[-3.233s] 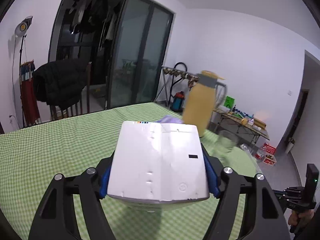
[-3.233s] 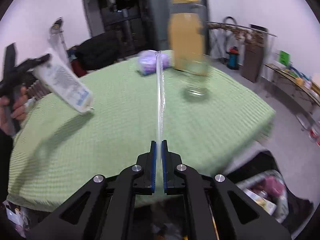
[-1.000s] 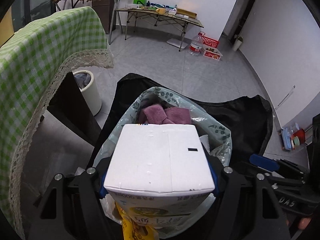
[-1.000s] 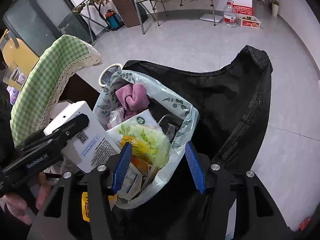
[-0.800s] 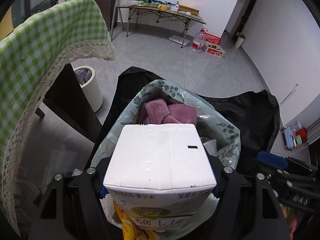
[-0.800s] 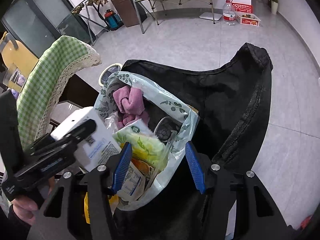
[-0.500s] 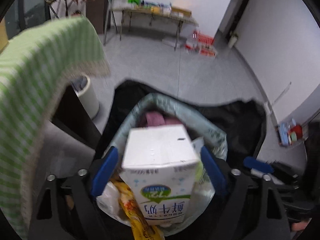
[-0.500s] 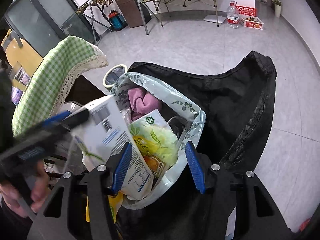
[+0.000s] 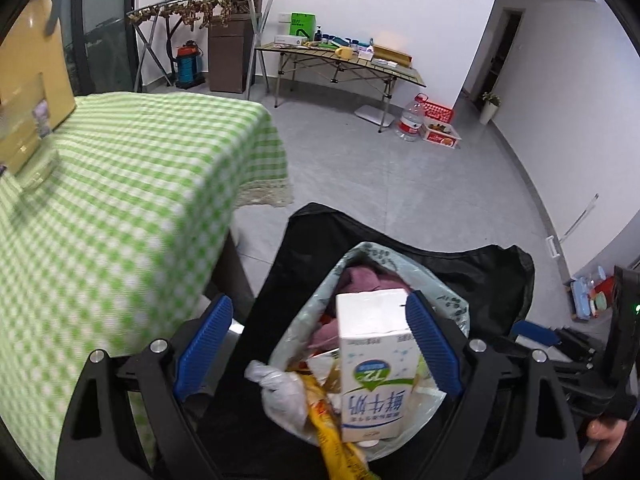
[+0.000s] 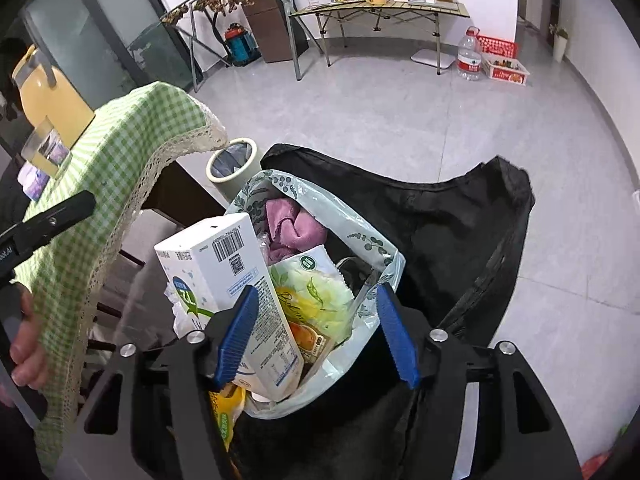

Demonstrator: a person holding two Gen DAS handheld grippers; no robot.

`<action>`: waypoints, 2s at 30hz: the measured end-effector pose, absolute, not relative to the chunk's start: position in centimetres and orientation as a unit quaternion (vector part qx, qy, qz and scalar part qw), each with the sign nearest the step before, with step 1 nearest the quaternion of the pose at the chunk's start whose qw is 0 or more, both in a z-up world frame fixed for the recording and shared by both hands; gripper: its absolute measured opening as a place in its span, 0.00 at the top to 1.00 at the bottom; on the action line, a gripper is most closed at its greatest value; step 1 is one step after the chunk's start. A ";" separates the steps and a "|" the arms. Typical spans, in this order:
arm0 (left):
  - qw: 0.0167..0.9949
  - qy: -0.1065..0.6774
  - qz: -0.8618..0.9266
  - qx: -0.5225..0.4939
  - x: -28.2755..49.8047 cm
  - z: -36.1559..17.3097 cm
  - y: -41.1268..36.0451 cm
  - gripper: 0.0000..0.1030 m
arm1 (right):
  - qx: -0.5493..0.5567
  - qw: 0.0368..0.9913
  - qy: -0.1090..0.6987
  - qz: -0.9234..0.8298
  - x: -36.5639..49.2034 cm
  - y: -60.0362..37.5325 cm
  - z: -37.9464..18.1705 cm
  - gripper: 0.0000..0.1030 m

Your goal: Collect trash

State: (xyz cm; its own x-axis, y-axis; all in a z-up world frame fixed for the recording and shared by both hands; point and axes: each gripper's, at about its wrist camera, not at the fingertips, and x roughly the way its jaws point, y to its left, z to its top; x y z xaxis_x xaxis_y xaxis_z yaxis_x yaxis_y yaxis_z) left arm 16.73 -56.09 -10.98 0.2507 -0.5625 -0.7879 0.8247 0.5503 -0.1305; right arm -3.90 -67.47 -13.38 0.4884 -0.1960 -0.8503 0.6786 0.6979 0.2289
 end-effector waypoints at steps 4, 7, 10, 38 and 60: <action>0.782 0.393 -0.457 0.159 16.6 -9.1 -54.3 0.17 | 0.256 0.819 0.436 -0.271 -3.5 -66.8 -11.5 0.39; 0.786 0.384 -0.463 0.140 16.8 -7.5 -52.6 0.15 | 0.232 0.823 0.436 -0.279 -3.0 -66.2 -9.7 0.38; 0.788 0.377 -0.471 0.125 16.8 -6.0 -50.7 0.14 | 0.205 0.829 0.435 -0.285 -2.7 -65.3 -7.8 0.38; 0.894 0.199 -0.400 -0.021 18.9 7.0 -25.0 0.08 | 0.039 0.936 0.268 -0.226 5.3 -49.7 8.6 0.31; 0.957 0.139 -0.251 -0.045 21.1 8.4 -9.8 0.08 | 0.027 0.973 0.198 -0.116 11.2 -38.3 9.1 0.25</action>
State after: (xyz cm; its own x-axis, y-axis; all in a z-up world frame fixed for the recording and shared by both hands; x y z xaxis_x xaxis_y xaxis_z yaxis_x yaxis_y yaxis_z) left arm 21.14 -9.84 8.37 0.8349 -0.4934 -0.2438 0.4685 0.8697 -0.1554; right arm 11.25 -38.32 9.13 0.8943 -0.2157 -0.3921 0.2374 0.9714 0.0069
